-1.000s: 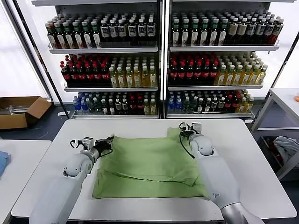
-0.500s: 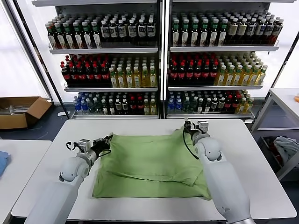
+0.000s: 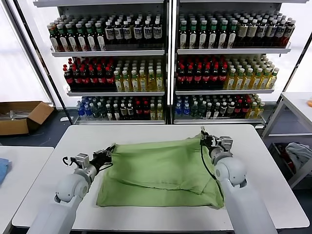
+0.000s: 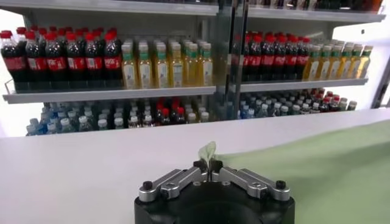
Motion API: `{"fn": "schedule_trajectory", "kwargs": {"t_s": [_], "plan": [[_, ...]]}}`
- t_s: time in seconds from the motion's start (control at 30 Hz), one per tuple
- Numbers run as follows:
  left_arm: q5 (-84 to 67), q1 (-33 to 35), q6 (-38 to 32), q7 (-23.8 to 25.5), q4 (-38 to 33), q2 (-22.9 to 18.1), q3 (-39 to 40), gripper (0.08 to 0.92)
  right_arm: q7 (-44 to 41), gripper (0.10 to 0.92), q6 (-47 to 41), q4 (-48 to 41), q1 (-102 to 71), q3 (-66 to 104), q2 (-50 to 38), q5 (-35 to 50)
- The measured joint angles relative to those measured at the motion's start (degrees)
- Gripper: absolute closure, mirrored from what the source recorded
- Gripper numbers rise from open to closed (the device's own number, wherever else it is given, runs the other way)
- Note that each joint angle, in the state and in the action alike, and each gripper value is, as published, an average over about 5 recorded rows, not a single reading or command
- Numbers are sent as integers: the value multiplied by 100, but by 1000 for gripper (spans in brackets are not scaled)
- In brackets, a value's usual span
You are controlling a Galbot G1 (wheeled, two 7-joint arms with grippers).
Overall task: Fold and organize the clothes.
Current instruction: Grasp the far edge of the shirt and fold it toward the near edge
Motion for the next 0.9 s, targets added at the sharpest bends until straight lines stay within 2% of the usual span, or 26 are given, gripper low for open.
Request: {"fn": "schedule_trajectory", "kwargs": {"t_s": [0.47, 0.9], "plan": [[254, 1106, -43, 127, -868, -157, -555, 909, 57, 917, 24, 1115, -1430, 397, 147, -99], [540, 1780, -100, 250, -1198, -398, -732, 909, 93, 917, 35, 1369, -2276, 542, 195, -363]]}}
